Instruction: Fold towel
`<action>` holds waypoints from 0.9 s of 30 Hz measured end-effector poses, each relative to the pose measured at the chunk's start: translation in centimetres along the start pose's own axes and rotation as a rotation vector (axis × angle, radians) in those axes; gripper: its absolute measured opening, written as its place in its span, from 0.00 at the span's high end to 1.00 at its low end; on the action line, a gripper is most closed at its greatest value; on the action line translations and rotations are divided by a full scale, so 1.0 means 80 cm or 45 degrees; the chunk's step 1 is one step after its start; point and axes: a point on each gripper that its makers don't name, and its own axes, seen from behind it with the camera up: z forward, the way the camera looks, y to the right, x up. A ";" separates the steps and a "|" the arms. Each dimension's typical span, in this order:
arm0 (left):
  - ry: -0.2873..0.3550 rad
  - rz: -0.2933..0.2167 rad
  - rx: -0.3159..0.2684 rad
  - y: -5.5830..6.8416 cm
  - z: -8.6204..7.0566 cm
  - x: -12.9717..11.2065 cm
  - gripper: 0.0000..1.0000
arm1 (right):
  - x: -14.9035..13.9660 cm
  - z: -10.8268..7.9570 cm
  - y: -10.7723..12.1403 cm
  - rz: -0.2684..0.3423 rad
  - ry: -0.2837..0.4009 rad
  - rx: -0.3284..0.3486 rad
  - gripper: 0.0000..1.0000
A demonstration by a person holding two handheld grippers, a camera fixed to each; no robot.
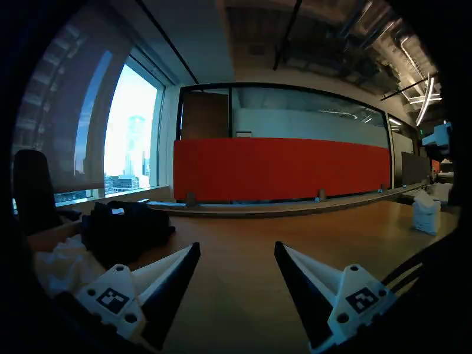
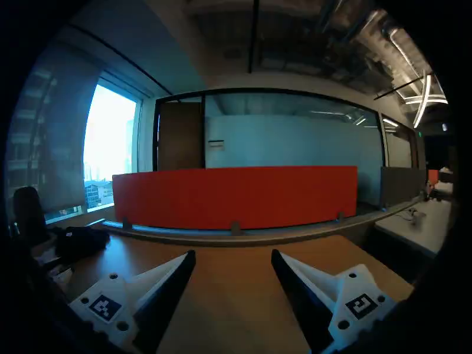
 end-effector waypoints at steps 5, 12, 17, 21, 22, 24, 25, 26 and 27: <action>-0.002 0.001 0.000 0.000 0.001 0.000 0.07 | 0.000 0.000 0.001 0.001 0.004 -0.001 0.01; -0.002 0.002 0.000 0.000 0.001 0.000 0.07 | 0.006 0.001 0.008 -0.007 0.024 -0.016 0.01; -0.001 0.001 0.000 0.000 0.001 -0.001 0.07 | 0.015 -0.001 0.022 -0.030 0.064 -0.044 0.01; -0.001 0.001 0.000 0.000 0.001 -0.002 0.07 | 0.015 0.000 0.035 -0.044 0.088 -0.071 0.01; -0.001 0.001 0.000 0.000 0.001 -0.002 0.07 | 0.013 0.000 0.037 -0.045 0.090 -0.073 0.01; -0.001 0.001 0.000 0.000 0.001 -0.002 0.07 | 0.008 0.001 0.042 -0.047 0.096 -0.078 0.01; -0.001 0.001 0.000 0.000 0.001 -0.002 0.07 | 0.006 0.002 0.043 -0.045 0.098 -0.077 0.01; -0.001 0.001 0.000 0.000 0.001 -0.002 0.07 | 0.003 0.002 0.045 -0.044 0.100 -0.077 0.01; -0.001 0.001 0.000 0.000 0.001 -0.002 0.07 | 0.000 0.003 0.046 -0.042 0.102 -0.077 0.01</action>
